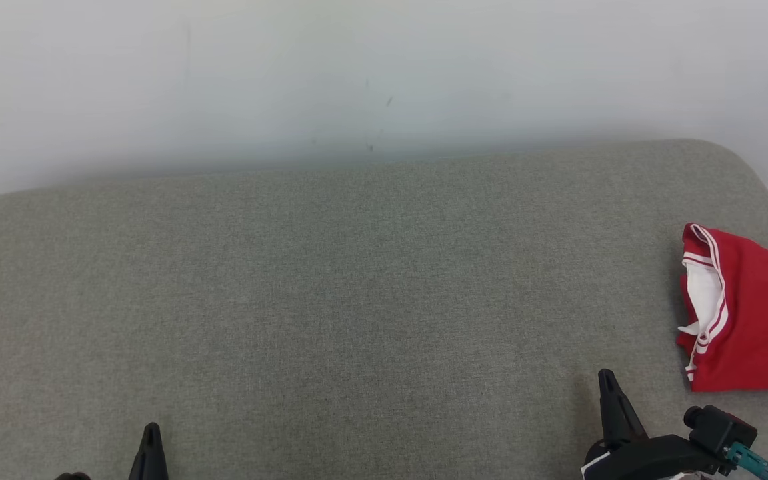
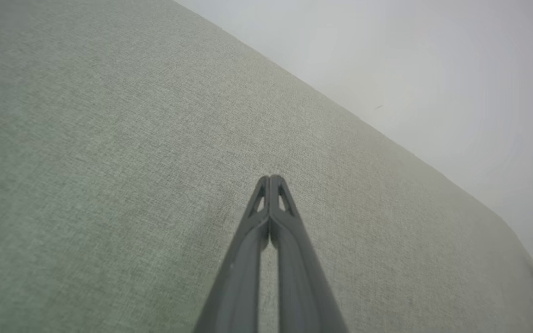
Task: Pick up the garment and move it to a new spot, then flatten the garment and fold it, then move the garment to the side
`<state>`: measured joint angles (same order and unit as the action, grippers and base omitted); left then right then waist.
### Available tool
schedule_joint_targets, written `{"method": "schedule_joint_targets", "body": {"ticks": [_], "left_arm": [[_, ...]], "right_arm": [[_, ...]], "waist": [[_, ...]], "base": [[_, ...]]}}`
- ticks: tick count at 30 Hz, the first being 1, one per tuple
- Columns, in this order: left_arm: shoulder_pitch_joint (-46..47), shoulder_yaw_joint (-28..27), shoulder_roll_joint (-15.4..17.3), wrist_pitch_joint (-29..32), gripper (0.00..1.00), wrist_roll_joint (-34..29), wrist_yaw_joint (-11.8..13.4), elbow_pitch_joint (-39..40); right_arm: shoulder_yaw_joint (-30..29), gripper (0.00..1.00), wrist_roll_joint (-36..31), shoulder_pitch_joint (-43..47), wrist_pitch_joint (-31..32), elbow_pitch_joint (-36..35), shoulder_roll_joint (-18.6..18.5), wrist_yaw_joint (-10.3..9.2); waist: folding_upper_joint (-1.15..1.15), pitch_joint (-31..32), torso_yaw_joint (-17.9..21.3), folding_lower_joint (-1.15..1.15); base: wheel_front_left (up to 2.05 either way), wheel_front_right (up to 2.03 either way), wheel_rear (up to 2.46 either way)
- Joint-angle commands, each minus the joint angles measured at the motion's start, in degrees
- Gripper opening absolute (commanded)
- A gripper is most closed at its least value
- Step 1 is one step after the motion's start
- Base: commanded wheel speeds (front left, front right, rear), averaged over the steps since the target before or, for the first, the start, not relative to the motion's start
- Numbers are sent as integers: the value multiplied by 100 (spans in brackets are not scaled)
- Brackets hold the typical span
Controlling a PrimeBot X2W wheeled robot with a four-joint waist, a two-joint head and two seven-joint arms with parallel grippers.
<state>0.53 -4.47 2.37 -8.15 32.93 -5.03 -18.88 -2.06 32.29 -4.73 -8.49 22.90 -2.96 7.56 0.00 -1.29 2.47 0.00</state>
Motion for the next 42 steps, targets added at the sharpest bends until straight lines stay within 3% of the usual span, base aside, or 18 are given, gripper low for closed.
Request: {"method": "schedule_joint_targets", "body": {"ticks": [1,42], "left_arm": [[167,-31,34,54,0,295,-16,121],[396,-128,51,804,0,3277,-148,323]], "right_arm": [[-29,0,279,-116,57,-127,3,-3],[-253,0,3295,-151,824,-543,8,-7]], "waist": [[0,2,-5,0],[0,48,-106,0]], "base": [[0,0,0],[0,0,0]]}}
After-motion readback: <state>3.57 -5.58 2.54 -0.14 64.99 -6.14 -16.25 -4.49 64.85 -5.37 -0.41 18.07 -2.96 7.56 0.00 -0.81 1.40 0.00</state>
